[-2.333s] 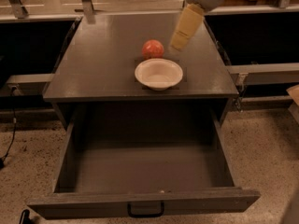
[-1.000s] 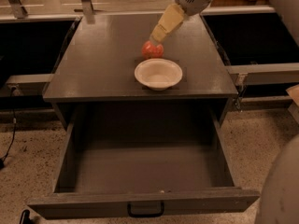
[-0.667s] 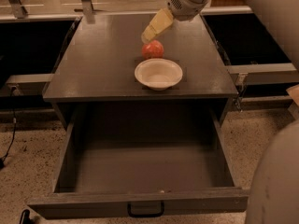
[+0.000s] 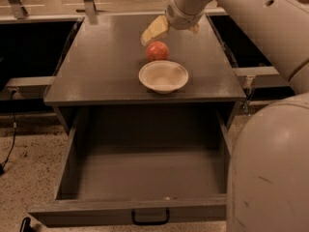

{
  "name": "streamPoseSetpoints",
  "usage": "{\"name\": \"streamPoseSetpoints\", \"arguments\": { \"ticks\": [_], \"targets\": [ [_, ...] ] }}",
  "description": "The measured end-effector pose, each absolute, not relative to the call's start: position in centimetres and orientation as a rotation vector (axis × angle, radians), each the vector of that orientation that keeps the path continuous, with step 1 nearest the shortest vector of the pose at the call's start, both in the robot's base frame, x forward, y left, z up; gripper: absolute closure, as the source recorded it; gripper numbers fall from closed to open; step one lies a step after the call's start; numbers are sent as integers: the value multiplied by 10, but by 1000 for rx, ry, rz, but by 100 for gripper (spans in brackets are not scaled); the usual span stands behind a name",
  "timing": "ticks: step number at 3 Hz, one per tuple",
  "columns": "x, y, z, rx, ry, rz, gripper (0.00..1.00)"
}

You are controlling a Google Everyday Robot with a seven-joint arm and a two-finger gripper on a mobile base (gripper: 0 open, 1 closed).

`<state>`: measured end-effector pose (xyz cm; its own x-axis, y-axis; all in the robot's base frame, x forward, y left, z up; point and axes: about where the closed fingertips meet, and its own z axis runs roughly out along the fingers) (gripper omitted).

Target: Place apple into top drawer

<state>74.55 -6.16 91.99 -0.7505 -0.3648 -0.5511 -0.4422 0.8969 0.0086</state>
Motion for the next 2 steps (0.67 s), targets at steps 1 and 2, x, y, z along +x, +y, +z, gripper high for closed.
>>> {"name": "streamPoseSetpoints", "arguments": {
  "ticks": [1, 2],
  "targets": [
    [762, -53, 903, -514, 2514, 200, 0],
    [777, -45, 888, -493, 2525, 181, 0]
  ]
}}
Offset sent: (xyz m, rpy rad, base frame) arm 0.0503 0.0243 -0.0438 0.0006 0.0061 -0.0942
